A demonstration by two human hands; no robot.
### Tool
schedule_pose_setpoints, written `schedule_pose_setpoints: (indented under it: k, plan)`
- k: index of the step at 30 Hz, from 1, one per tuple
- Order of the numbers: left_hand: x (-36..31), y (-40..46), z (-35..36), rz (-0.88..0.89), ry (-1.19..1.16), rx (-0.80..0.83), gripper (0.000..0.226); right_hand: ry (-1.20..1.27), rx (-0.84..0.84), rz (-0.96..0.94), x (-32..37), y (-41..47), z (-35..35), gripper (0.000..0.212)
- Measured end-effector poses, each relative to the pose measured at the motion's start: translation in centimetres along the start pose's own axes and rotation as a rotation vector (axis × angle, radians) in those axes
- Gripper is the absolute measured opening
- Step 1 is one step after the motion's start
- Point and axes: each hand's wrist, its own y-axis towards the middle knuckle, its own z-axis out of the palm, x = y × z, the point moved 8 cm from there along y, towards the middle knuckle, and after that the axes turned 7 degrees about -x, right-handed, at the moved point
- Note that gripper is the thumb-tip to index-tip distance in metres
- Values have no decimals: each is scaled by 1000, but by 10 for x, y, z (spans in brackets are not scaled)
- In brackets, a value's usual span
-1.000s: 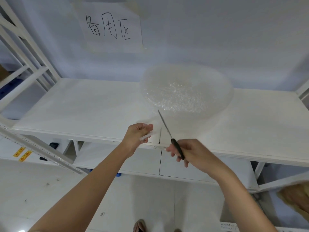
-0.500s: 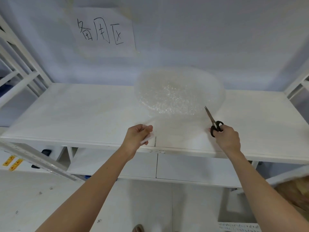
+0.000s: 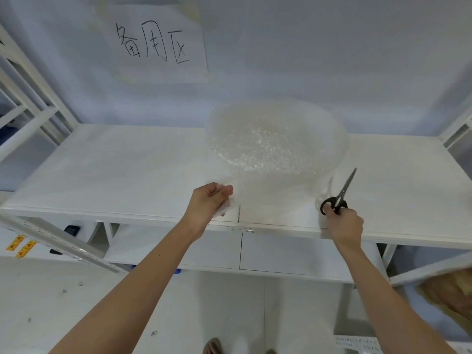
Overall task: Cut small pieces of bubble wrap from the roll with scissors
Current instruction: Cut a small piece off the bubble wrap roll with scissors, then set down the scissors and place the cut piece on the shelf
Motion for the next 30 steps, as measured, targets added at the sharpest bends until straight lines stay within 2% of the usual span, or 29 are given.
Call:
schedule_pose_setpoints:
  k: [5, 10, 15, 24, 27, 30]
  plan:
    - [-9, -4, 6, 34, 14, 18, 26, -126, 12, 34, 7, 5, 3, 43]
    - [-13, -7, 11, 38, 17, 31, 26, -238, 48, 4, 18, 13, 9, 29]
    - [-14, -8, 11, 37, 24, 13, 23, -257, 36, -18, 22, 17, 12, 30]
    - [-15, -9, -1, 22, 15, -19, 20, -108, 16, -5, 7, 12, 13, 40]
    - [-14, -8, -6, 18, 0, -27, 24, -50, -105, -97, 20, -6, -4, 36]
    - [-15, -7, -11, 6, -35, -32, 23, 175, -175, -252, 65, -43, -20, 32]
